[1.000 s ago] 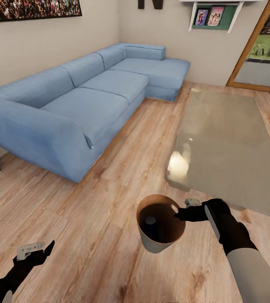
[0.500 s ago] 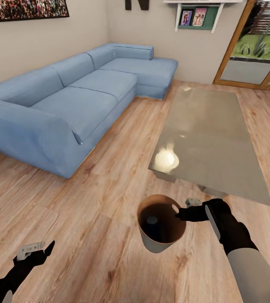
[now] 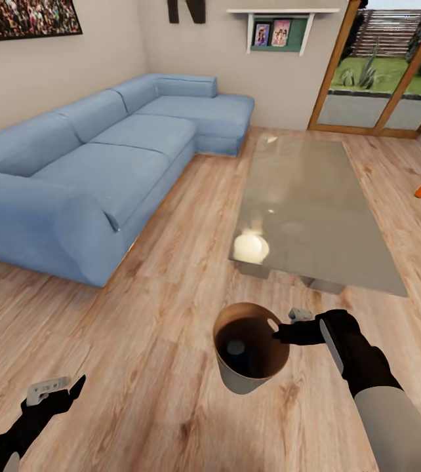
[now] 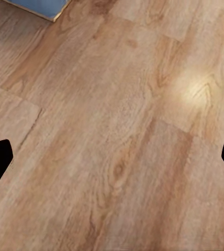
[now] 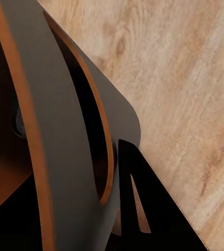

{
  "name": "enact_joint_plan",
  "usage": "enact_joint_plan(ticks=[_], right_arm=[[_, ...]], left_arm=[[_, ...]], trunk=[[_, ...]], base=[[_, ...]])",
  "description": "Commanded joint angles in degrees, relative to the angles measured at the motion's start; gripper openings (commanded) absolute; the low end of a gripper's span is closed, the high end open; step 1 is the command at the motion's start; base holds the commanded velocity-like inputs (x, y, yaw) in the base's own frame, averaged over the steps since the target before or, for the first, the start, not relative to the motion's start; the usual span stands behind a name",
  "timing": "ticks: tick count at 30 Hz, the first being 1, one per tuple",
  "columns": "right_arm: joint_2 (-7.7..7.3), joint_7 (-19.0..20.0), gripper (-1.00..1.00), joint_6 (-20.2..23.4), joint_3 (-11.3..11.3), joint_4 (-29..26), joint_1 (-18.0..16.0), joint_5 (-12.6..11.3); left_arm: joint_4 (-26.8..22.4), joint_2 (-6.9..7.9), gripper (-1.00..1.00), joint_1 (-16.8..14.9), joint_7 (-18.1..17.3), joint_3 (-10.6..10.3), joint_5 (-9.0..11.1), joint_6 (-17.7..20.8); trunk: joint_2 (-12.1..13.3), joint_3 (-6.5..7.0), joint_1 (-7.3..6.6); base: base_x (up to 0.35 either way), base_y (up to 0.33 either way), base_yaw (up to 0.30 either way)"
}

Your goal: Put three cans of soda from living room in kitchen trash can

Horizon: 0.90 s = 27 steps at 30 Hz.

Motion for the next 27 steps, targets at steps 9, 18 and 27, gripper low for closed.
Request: enact_joint_plan(ticks=[9,18,27], right_arm=[[0.03,0.2,-1.0,0.4,0.1,0.0,0.0,-1.6],[0.03,0.2,-1.0,0.4,0.1,0.0,0.0,-1.6],[0.03,0.2,-1.0,0.5,0.1,0.0,0.0,-1.6]], left_arm=[[0.0,0.0,1.0,0.0,0.3,-3.1,0.1,-0.2],[0.0,0.0,1.0,0.0,0.5,-4.4,0.1,-0.2],[0.0,0.0,1.0,0.0,0.5,-4.5,0.1,-0.2]], trunk=[[0.0,0.61,0.0],[0.0,1.21,0.0],[0.0,1.49,0.0]], base=[[0.203,0.042,-0.194],[0.075,-0.269,-0.193],[0.003,-0.311,-0.098]])
